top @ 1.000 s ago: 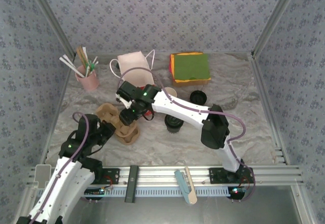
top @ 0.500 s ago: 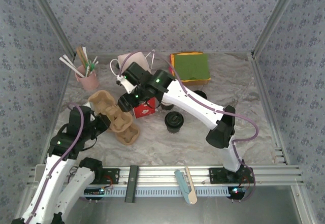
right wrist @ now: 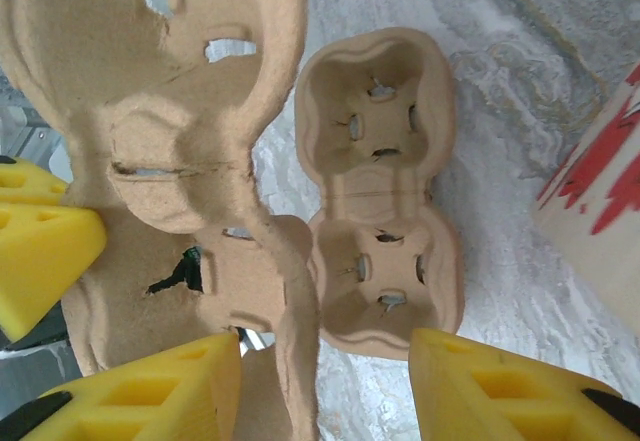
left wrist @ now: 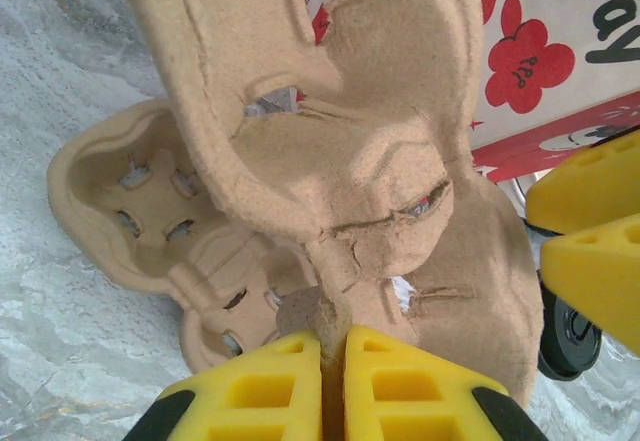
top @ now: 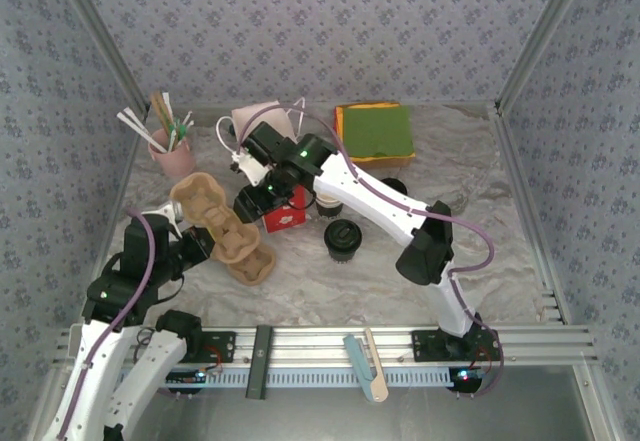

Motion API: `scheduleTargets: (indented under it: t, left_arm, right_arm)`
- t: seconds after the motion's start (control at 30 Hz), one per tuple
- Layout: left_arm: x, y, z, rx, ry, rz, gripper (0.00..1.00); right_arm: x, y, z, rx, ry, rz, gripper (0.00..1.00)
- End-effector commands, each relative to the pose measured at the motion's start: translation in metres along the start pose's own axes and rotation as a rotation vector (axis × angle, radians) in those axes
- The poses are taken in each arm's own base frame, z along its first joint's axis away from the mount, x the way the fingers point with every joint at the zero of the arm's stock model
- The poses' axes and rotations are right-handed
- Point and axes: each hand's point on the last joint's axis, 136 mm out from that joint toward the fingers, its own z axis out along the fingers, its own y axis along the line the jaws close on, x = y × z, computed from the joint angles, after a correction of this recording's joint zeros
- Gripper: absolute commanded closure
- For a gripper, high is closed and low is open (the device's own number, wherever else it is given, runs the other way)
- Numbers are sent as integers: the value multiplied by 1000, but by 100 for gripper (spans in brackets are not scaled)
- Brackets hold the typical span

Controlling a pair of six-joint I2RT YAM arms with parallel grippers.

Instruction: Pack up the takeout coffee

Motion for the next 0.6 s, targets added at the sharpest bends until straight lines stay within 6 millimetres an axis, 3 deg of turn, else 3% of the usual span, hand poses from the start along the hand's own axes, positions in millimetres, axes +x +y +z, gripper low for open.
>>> scheduleTargets:
  t: [0.0,0.37,0.57]
  left_arm:
    - [-6,-13,-10,50,-19,31,89]
    - [-5,-16,-13,82,-31,19,89]
    - [-4,-16,-12,87,-23,15,88]
  right_arm:
    - [5,11,5,-37,34,0,52]
    - [17,16,22,-70,86,3,60]
    - [20,17,23,-74,93,0,72]
